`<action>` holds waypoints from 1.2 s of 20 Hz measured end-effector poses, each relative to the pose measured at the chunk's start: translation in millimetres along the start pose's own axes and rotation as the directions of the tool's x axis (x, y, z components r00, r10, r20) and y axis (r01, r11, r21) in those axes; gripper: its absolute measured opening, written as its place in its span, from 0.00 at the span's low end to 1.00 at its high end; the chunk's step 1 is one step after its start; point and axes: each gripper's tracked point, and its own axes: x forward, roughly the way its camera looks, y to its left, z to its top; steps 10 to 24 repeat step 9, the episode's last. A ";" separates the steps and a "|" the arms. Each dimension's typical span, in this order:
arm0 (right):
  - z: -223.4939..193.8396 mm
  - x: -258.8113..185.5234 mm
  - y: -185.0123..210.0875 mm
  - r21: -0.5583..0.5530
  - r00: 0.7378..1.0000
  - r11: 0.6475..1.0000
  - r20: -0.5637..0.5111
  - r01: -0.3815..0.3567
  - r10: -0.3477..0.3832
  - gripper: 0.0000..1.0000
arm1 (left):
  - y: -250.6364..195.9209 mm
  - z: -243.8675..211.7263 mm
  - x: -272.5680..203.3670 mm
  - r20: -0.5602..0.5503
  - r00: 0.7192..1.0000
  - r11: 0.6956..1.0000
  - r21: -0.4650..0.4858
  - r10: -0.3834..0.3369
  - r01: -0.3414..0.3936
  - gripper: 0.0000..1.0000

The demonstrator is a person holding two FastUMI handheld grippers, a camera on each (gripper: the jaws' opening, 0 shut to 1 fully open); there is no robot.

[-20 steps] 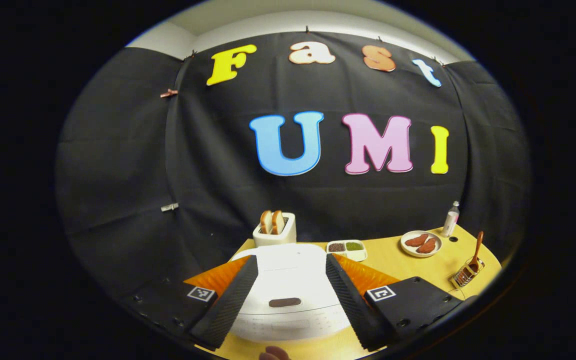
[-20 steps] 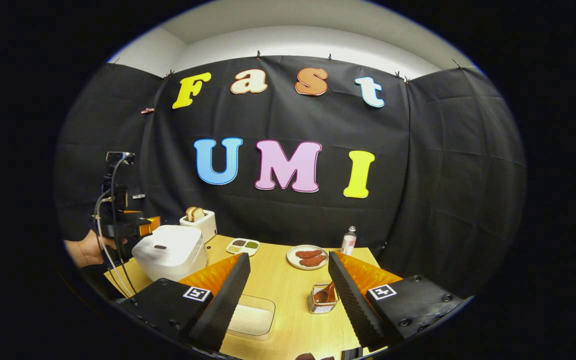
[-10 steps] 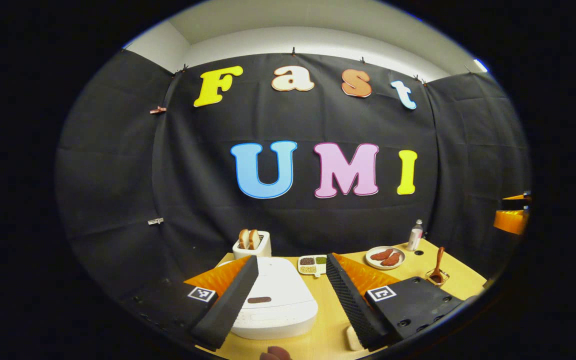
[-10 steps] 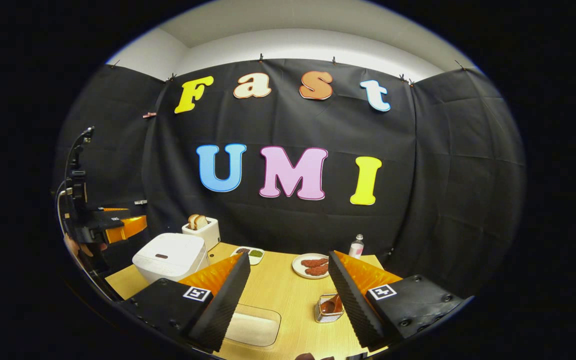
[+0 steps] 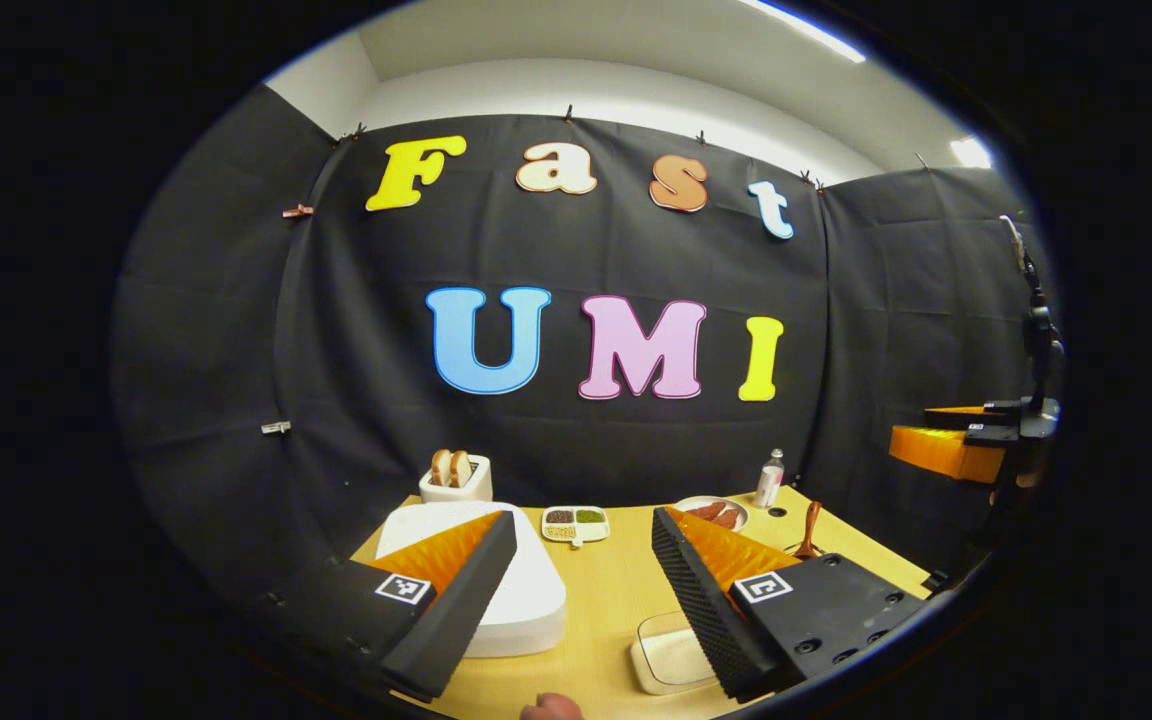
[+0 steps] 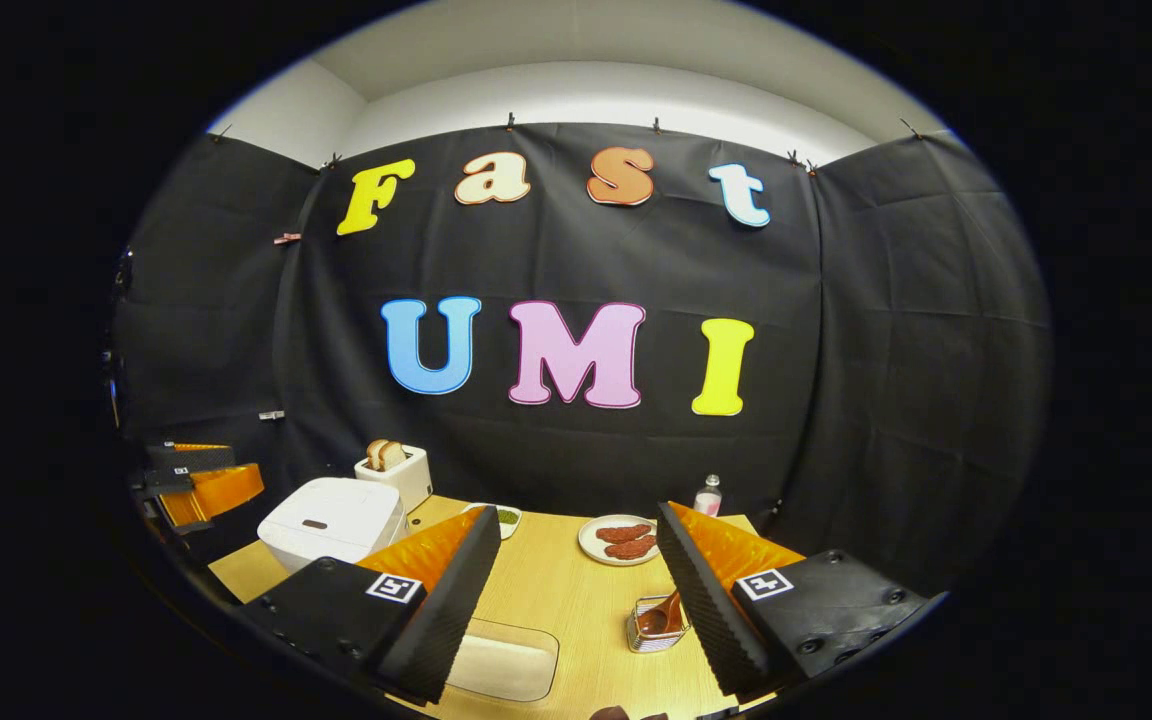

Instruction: Close the left gripper, press the button to open the rice cooker; take a wooden spoon from the chopstick holder with the right hand, scoop a spoonful of rice and pour it into the rice cooker, then put the wooden spoon back into the chopstick holder.

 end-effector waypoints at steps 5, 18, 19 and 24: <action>-0.7 -1.3 3.4 0.010 1.000 1.000 0.005 0.002 -0.002 0.98 | 0.2 1.7 -2.5 0.001 1.000 1.000 0.002 0.004 -0.004 0.95; -1.7 -2.5 4.5 0.006 1.000 1.000 0.006 0.000 0.000 0.98 | -3.3 5.0 -3.0 0.014 1.000 1.000 0.028 -0.007 0.006 0.95; -1.7 -2.5 4.5 0.006 1.000 1.000 0.006 0.000 0.000 0.98 | -3.3 5.0 -3.0 0.014 1.000 1.000 0.028 -0.007 0.006 0.95; -1.7 -2.5 4.5 0.006 1.000 1.000 0.006 0.000 0.000 0.98 | -3.3 5.0 -3.0 0.014 1.000 1.000 0.028 -0.007 0.006 0.95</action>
